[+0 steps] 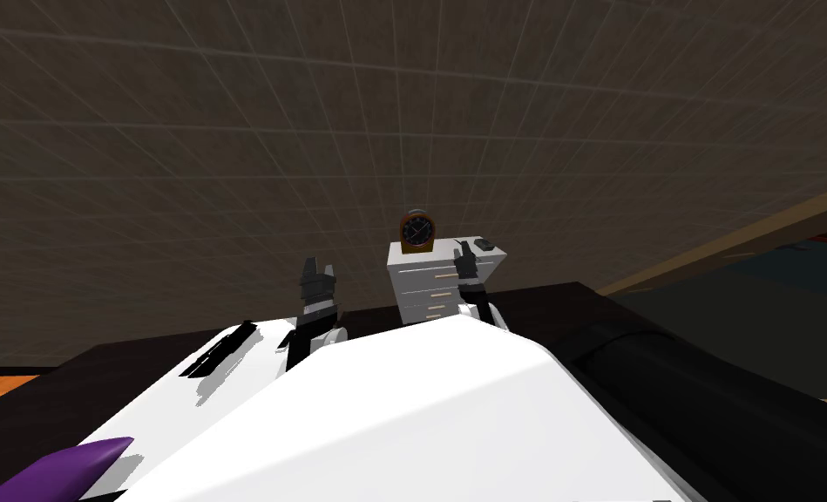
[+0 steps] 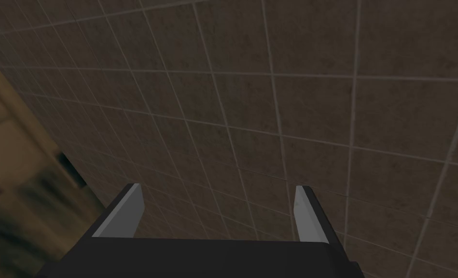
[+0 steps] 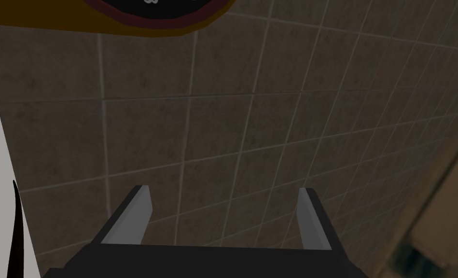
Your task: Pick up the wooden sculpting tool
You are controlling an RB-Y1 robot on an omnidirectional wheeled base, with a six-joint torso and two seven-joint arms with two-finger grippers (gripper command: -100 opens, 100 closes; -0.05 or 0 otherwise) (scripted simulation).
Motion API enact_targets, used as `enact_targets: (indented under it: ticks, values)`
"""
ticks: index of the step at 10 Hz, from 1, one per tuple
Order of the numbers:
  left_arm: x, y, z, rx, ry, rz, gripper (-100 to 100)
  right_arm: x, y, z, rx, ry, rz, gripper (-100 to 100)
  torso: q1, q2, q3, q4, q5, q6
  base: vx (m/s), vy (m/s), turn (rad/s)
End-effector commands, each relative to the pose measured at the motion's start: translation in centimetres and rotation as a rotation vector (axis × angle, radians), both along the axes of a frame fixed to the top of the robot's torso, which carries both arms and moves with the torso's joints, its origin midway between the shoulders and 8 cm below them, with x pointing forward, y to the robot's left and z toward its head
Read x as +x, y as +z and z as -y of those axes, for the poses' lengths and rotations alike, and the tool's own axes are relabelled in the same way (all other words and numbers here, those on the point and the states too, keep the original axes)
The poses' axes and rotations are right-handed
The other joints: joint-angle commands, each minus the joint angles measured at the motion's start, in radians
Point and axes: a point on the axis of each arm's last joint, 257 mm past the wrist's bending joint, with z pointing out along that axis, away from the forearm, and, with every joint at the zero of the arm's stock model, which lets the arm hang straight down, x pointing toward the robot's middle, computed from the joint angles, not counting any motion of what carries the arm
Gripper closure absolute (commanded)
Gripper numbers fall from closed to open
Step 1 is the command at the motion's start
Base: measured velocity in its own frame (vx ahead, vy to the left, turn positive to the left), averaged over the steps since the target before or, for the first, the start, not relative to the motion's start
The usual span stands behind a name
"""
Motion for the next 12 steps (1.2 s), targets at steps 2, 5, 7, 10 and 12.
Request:
enact_targets:
  ticks: [2,5,7,10,12]
  values:
    - [0.0,0.0,0.0,0.0,0.0,0.0,0,1.5,0.0,-0.3,-0.018,0.037,-0.015,-100,-0.001,0.0,0.0,0.0,0.0,0.0,-0.022,-0.015,0.026]
    - [0.0,0.0,0.0,0.0,0.0,0.0,0,3.6,0.2,-0.4,-0.018,0.072,-0.033,-100,-0.003,0.002,0.001,0.0,-0.001,0.0,-0.039,-0.03,0.028]
    - [0.0,0.0,0.0,0.0,0.0,0.0,0,5.9,-0.4,0.1,-0.002,0.097,-0.075,-100,-0.002,0.001,0.001,0.0,-0.001,0.0,-0.039,-0.035,0.041]
    - [0.0,0.0,0.0,0.0,0.0,0.0,0,8.1,0.7,0.0,0.014,0.116,-0.075,-100,-0.002,0.002,0.001,0.0,-0.001,0.0,-0.04,-0.026,0.023]
    - [0.0,0.0,0.0,0.0,0.0,0.0,0,10.0,1.2,0.2,0.033,0.127,-0.09,-100,-0.002,0.002,0.001,0.0,0.0,0.0,-0.039,-0.025,0.027]
